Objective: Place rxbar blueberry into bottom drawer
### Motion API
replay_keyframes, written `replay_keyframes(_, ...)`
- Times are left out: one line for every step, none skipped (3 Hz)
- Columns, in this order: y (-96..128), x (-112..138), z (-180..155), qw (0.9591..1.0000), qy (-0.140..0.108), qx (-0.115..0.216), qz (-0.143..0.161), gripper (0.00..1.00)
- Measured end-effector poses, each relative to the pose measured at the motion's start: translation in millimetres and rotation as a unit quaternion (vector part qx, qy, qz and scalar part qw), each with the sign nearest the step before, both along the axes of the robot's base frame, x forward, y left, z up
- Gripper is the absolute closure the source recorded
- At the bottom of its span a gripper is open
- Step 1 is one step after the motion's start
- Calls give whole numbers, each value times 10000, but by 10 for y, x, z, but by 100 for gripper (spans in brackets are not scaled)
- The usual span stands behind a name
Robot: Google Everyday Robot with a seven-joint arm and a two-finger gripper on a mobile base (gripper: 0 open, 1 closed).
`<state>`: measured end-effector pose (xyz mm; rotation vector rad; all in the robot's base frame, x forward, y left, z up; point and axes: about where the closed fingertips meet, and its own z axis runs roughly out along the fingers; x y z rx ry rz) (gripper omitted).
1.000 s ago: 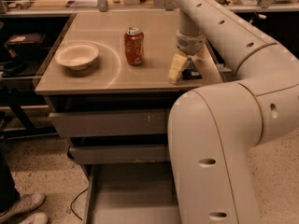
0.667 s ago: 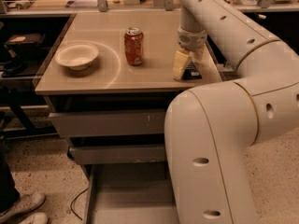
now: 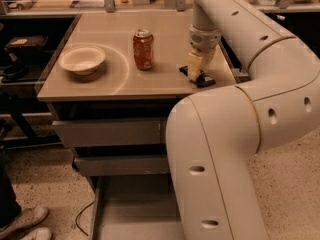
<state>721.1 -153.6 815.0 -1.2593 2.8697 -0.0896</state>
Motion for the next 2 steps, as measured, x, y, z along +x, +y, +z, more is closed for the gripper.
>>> replay_keyframes(7,77,20,9997,-218,52,77,100)
replay_keyframes(-76,-30,119,9992,-378,109,-11,100)
